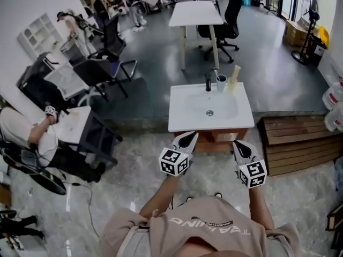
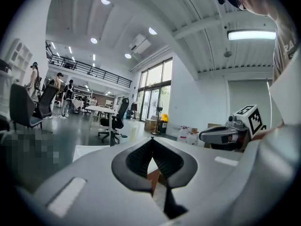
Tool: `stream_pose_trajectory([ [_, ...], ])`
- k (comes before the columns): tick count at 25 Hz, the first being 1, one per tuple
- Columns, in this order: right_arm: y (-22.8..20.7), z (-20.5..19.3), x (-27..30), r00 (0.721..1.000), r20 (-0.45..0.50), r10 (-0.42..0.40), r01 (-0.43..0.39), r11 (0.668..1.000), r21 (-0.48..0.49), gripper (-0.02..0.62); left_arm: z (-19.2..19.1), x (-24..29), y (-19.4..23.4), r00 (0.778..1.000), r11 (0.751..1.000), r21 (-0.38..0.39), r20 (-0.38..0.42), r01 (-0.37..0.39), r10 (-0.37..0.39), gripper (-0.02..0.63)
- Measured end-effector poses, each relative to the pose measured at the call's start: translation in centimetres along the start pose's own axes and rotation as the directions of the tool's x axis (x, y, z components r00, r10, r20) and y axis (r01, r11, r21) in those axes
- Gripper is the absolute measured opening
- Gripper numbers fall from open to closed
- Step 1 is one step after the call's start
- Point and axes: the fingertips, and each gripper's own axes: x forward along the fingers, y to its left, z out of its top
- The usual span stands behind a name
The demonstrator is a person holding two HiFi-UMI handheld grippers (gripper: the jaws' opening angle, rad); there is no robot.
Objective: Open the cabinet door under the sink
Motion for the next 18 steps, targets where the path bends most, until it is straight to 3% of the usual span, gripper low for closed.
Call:
stream_pose_trajectory([
  [6,-0.3,-1.1,-0.9,1.000,0.005,-0.028,0.028,0.999,0.024,0.002,0.1,-0.2,0.1,1.000,1.000,-0.001,-0.001,-0.030,0.030,0.015],
  [11,-0.4,0.7,-0.6,0.997,0.072,-0.041,0.042,0.999,-0.010,0.001,0.0,-1.6,1.0,0.997,0.995,0.066,-0.020,-0.075,0.077,0.015],
  [18,-0.1,2.9,-0.8,0.991,0.128,-0.046,0.051,0.998,-0.035,0.001,-0.3,-3.0,1.8,0.992,0.988,0.100,-0.037,-0.115,0.119,0.015],
])
